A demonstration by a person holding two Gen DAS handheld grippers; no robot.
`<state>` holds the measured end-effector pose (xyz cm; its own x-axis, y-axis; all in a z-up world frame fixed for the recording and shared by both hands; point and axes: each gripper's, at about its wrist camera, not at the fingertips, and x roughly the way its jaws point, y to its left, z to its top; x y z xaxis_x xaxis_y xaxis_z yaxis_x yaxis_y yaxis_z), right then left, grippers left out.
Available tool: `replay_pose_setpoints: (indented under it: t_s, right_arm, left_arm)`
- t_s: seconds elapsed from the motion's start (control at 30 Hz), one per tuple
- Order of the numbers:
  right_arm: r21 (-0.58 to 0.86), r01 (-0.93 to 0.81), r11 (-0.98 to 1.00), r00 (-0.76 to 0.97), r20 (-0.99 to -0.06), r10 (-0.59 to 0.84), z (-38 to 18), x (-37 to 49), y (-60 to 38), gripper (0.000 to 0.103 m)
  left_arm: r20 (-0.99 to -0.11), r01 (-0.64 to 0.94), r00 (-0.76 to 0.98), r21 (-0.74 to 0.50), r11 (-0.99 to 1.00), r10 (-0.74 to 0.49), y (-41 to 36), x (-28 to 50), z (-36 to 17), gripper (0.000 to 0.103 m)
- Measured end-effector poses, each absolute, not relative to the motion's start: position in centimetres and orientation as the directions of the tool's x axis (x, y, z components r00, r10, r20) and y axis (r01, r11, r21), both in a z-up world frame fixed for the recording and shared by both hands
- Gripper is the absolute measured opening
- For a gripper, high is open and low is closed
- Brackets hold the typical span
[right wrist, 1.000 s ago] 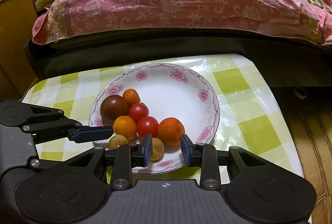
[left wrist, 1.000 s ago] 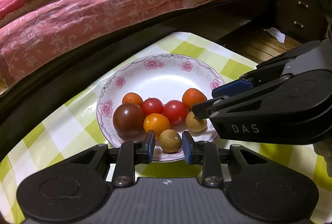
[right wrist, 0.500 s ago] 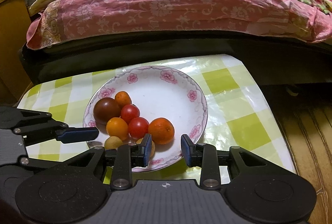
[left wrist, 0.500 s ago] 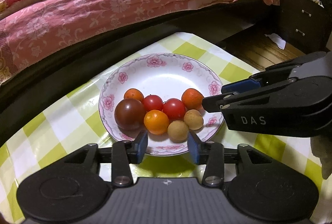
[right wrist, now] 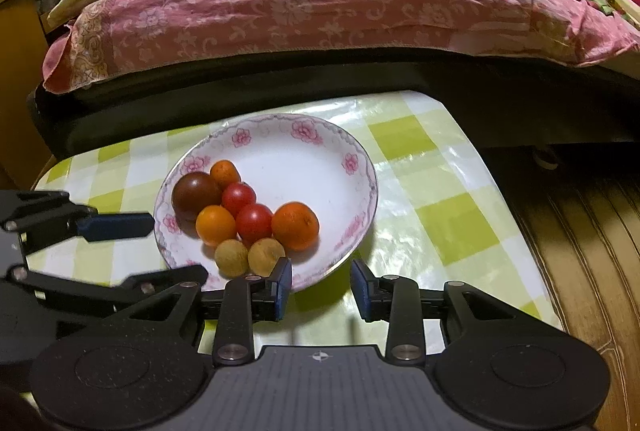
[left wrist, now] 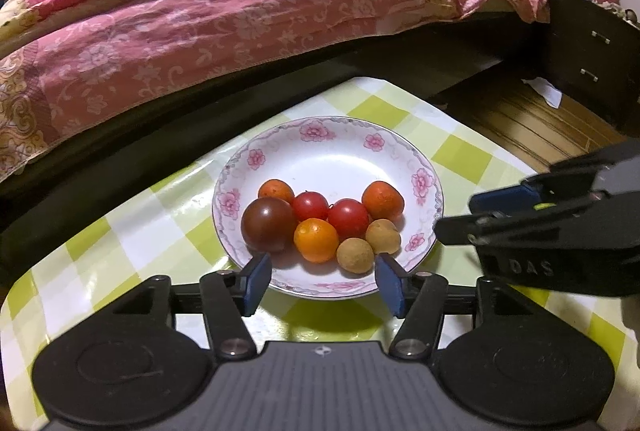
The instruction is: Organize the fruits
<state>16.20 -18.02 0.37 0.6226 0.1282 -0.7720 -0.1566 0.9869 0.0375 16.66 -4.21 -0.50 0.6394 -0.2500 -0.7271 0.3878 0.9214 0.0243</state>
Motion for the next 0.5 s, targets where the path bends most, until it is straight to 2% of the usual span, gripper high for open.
replay_pose_setpoints:
  t_s: [0.27,0.5]
  right_arm:
    - [0.045,-0.126,0.991,0.621,-0.775,0.114,0.8,14.0,-18.3,0.033]
    - [0.057,-0.107,0.993,0.626,-0.772,0.112,1.5,12.3,-18.0,0.033]
  left_arm:
    - [-0.720,0.345,0.658,0.027,0.938,-0.221,-3.6,16.0,-0.2,0.071]
    - [-0.708,0.339,0.672,0.035,0.940,-0.216,-3.7,14.6,0.4,0.080]
